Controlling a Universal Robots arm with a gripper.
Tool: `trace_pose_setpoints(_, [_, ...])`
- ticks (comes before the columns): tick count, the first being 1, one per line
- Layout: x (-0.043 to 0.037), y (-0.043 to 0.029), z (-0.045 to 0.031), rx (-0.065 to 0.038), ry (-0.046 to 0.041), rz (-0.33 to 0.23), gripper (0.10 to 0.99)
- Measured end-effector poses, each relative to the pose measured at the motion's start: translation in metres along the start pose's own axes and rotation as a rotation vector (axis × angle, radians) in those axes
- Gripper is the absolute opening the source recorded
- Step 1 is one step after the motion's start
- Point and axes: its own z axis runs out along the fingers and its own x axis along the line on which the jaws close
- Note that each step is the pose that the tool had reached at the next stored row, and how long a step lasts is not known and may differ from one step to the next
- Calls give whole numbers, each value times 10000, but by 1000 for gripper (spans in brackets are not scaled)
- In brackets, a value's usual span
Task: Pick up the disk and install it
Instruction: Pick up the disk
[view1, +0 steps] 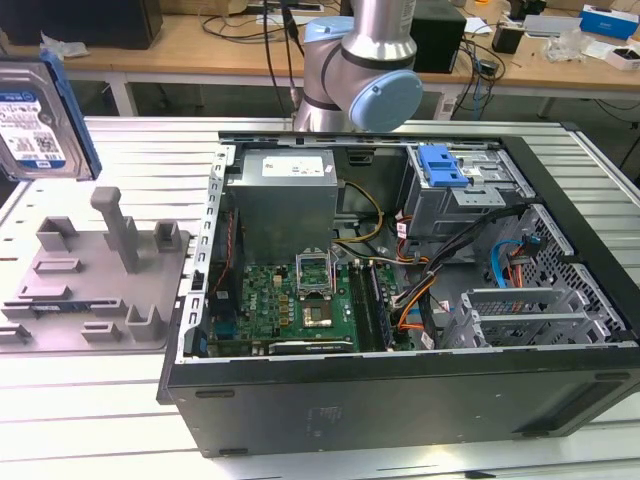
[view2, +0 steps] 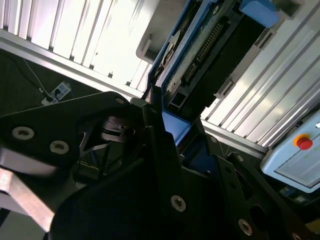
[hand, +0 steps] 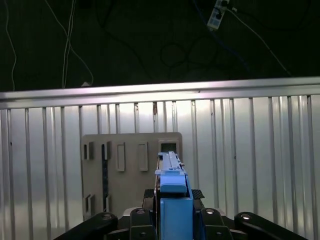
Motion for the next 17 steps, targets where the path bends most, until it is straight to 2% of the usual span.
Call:
trace_pose_setpoints(7, [12, 7, -239, 0, 13, 1, 365])
trace_pose_setpoints(9, [18, 9, -343, 0, 16, 2, 365])
trace_pose_setpoints(14, [31, 12, -514, 1, 19, 1, 365])
trace_pose_setpoints(17, [43, 14, -688, -1, 21, 0, 365])
